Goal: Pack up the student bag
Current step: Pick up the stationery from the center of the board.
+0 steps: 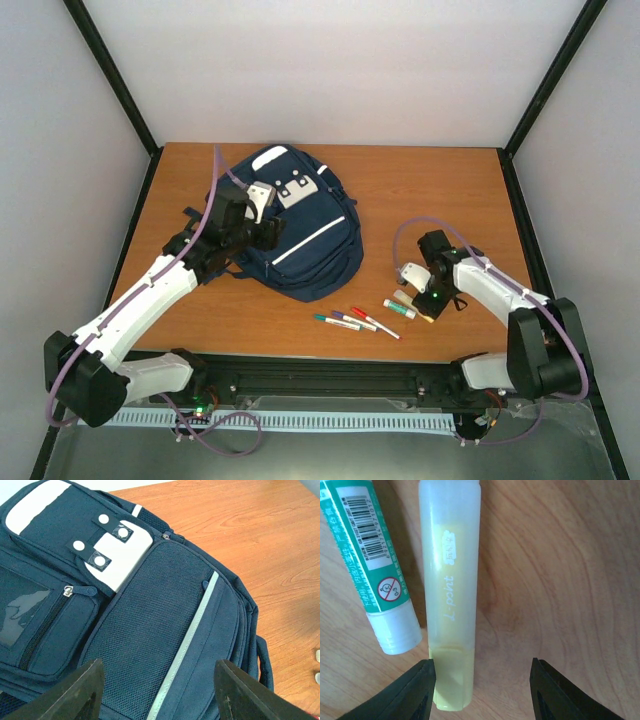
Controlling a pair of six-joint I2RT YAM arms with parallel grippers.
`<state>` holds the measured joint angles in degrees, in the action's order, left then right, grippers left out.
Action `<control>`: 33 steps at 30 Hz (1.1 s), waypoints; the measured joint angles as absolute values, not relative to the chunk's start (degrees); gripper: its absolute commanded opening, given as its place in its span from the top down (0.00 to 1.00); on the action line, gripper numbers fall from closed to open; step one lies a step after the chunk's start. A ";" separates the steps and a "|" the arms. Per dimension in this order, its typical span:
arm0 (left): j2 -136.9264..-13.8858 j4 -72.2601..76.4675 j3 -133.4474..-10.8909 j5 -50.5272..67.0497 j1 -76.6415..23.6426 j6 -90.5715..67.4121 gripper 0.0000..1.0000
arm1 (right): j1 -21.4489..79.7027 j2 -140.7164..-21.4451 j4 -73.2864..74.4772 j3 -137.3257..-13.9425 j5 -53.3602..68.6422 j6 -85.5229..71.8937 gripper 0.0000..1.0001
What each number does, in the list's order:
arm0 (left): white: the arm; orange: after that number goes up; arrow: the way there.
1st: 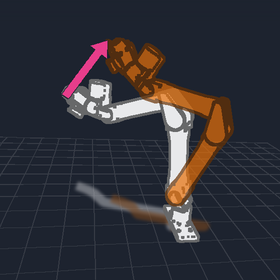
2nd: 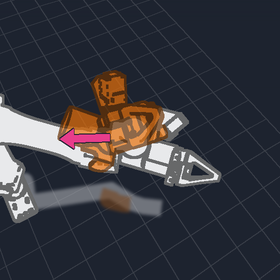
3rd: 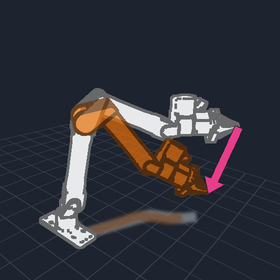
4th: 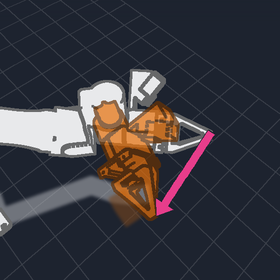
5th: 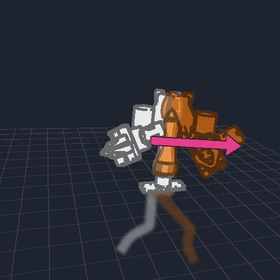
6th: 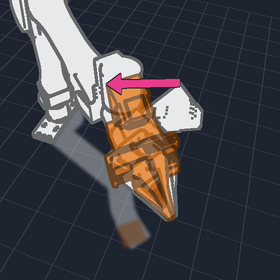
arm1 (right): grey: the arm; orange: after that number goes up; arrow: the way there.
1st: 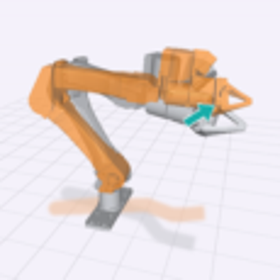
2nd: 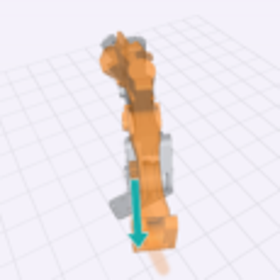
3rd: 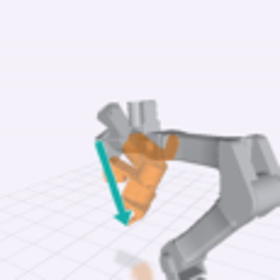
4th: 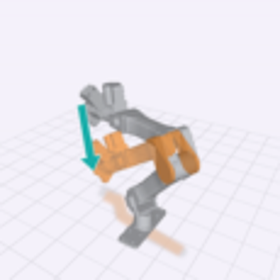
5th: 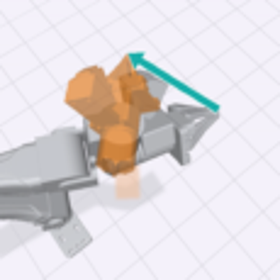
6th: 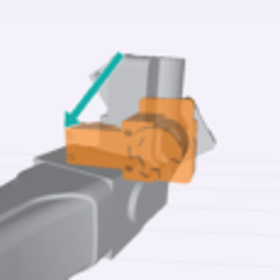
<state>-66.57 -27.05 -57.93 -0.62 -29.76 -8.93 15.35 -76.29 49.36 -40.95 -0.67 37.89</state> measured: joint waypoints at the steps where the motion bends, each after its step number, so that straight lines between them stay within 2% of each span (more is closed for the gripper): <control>1: -66.57 -27.03 -57.93 -0.60 -29.76 -8.91 0.39 | 15.35 -76.69 49.23 -40.80 -0.64 37.89 0.48; 10: -66.57 -27.03 -57.93 -0.62 -29.76 -8.69 0.39 | 15.35 -79.94 46.89 -40.32 -0.75 37.65 0.49; 18: -66.57 -27.03 -57.93 -0.62 -29.76 -8.67 0.39 | 15.35 -82.39 46.30 -40.80 -0.71 37.19 0.58; 29: -66.57 -27.03 -57.93 -0.38 -29.76 -8.67 0.39 | 15.31 -83.99 46.92 -42.09 -0.23 36.38 0.76; 33: -66.57 -27.05 -57.93 -0.14 -29.76 -8.67 0.36 | 15.00 -84.40 46.98 -42.65 -0.12 35.68 0.82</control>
<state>-66.57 -27.05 -57.93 -0.14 -29.76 -8.67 15.00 -84.40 46.98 -42.65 -0.12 35.68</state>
